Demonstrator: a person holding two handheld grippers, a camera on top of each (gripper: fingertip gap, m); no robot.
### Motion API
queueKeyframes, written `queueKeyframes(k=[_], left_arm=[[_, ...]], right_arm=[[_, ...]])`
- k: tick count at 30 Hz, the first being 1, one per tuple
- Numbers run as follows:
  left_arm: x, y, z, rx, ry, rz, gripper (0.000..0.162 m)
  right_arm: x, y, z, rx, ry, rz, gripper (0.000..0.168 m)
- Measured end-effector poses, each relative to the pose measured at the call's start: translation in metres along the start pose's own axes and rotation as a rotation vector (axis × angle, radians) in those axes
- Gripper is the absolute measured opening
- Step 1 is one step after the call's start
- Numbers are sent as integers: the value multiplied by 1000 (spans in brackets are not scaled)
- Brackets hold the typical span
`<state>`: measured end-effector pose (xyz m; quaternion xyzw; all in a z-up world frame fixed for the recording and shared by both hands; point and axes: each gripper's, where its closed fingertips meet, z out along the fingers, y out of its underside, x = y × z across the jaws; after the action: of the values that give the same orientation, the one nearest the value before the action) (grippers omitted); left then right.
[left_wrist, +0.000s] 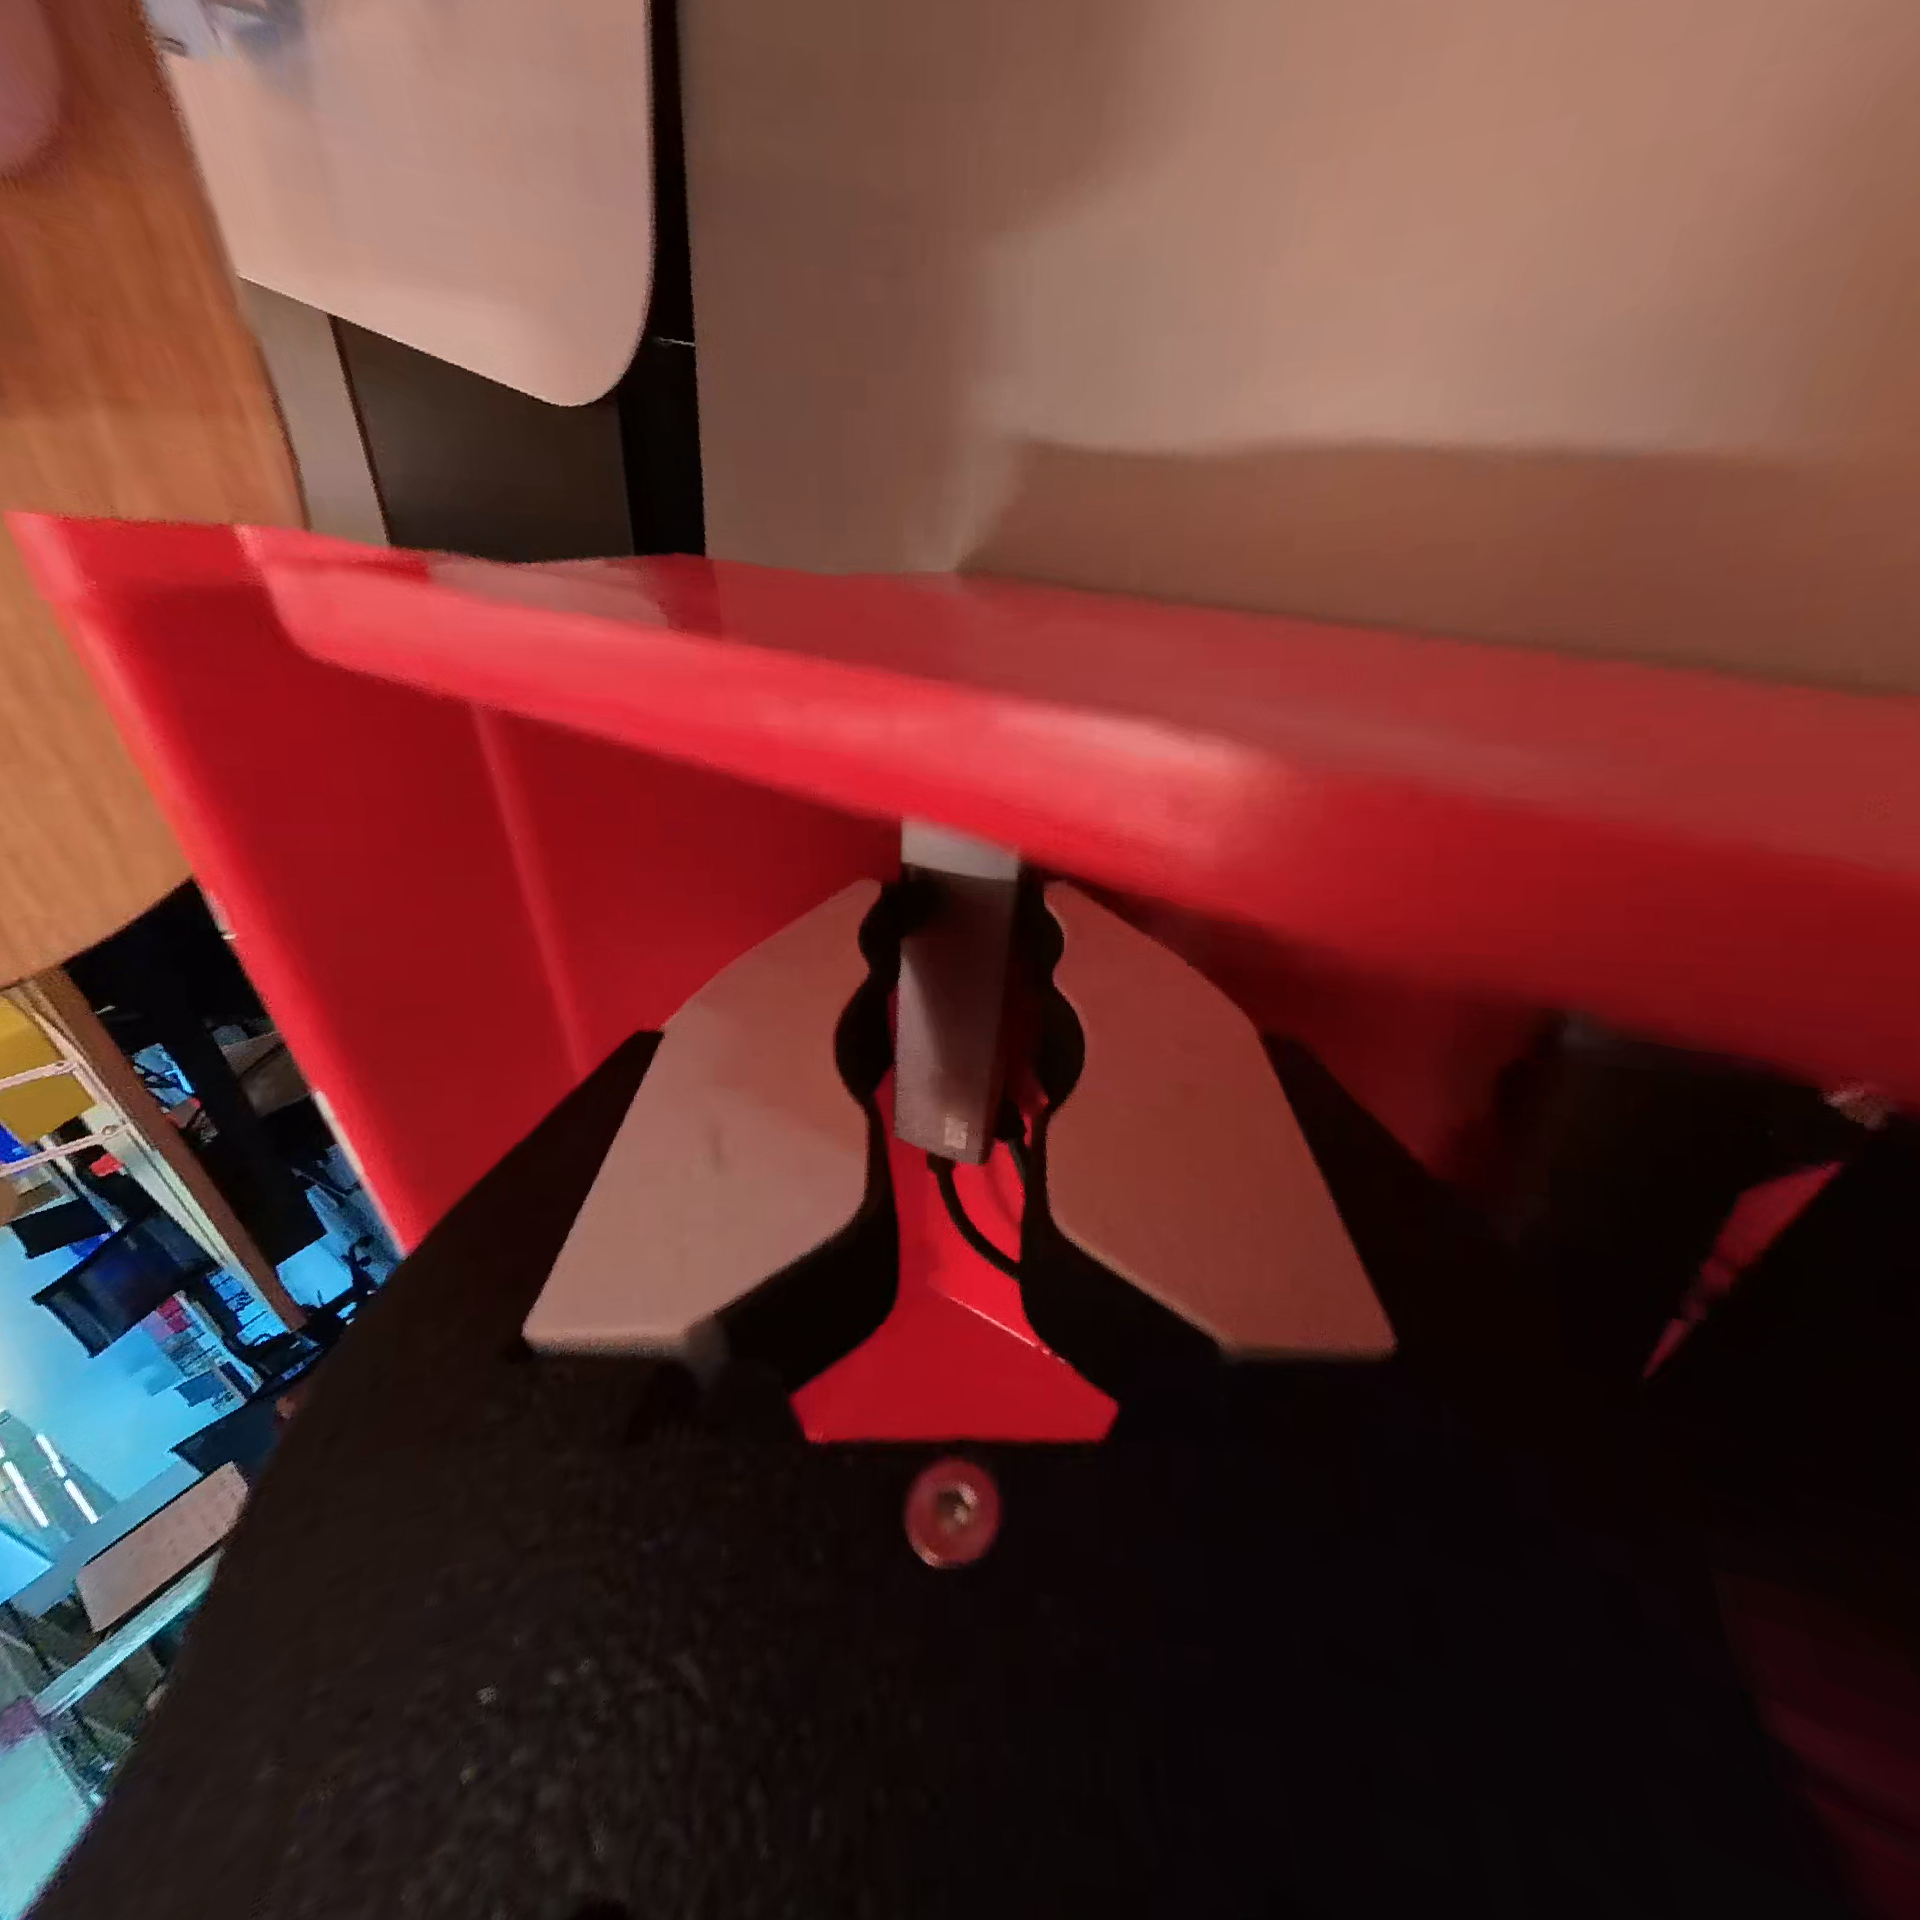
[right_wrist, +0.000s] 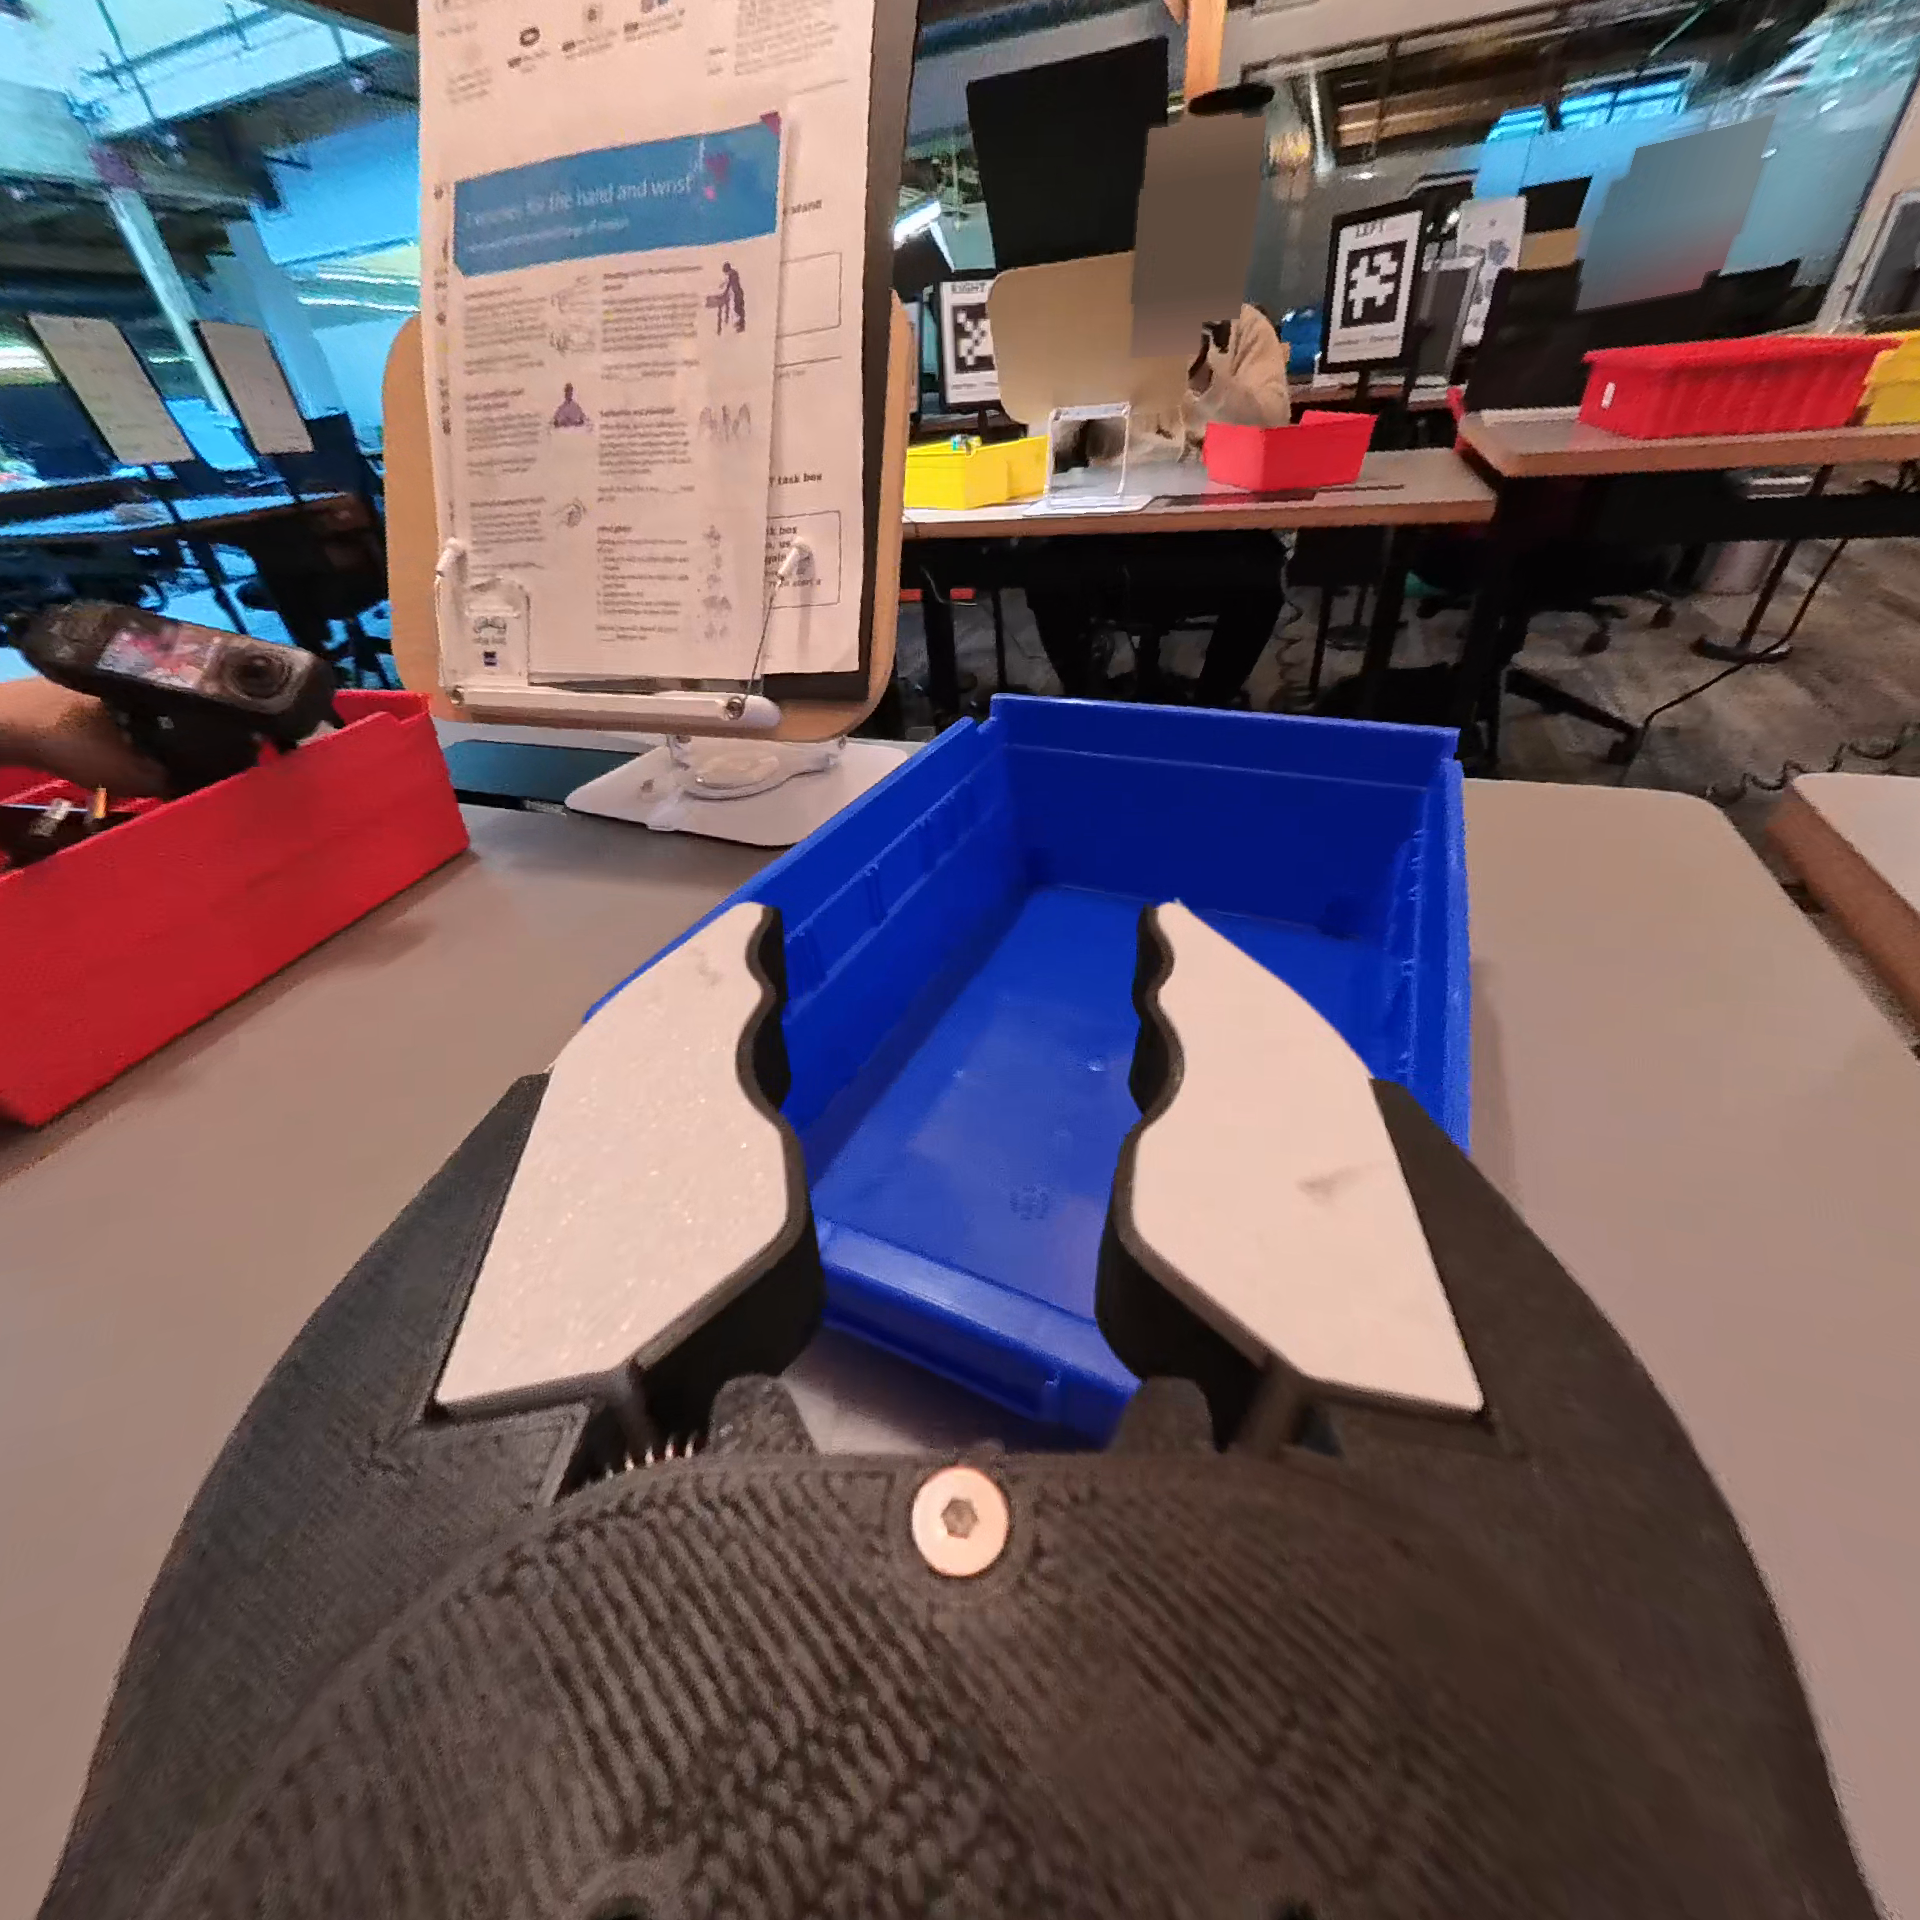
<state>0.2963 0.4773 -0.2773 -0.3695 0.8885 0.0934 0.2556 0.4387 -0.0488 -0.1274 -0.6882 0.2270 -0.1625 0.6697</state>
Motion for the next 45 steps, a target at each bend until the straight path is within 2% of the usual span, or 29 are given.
queueKeyframes(k=[1,5,9,12,18,21,24,26,29,32,34,39,41,43,45], left_arm=[[-1,1,-2,6,-3,-3,22],[-11,2,-28,64,-62,-39,22],[-33,-3,-89,179,-208,-88,22],[-57,-5,-156,275,-379,-130,22],[-77,-24,-322,484,-756,-138,22],[-59,-50,-395,583,-914,-51,22],[-22,-86,-437,640,-996,79,22],[17,-115,-443,688,-974,172,22],[87,-157,-431,766,-891,262,22],[151,-189,-414,836,-843,272,22],[180,-202,-403,850,-845,254,22],[219,-222,-380,856,-878,191,22],[222,-225,-376,841,-908,184,22],[225,-226,-373,847,-917,176,23],[227,-227,-376,913,-886,115,25]], right_arm=[[0,2,0,-9,-6,5,65],[-3,-1,-1,-7,-9,0,64],[-16,-10,-2,11,-42,-20,63],[-33,-17,-1,31,-86,-22,63],[-88,-32,-1,64,-250,-11,63],[-121,-44,-6,99,-346,7,63],[-161,-59,-18,142,-459,39,62],[-189,-66,-27,156,-516,47,61],[-239,-72,-46,183,-619,46,61],[-271,-68,-59,173,-652,12,66],[-288,-69,-74,186,-713,29,63],[-298,-48,-85,135,-720,-1,31],[-289,-41,-81,118,-656,-37,15],[-283,-35,-79,76,-653,-84,13],[-282,-38,-83,130,-690,-143,10]])
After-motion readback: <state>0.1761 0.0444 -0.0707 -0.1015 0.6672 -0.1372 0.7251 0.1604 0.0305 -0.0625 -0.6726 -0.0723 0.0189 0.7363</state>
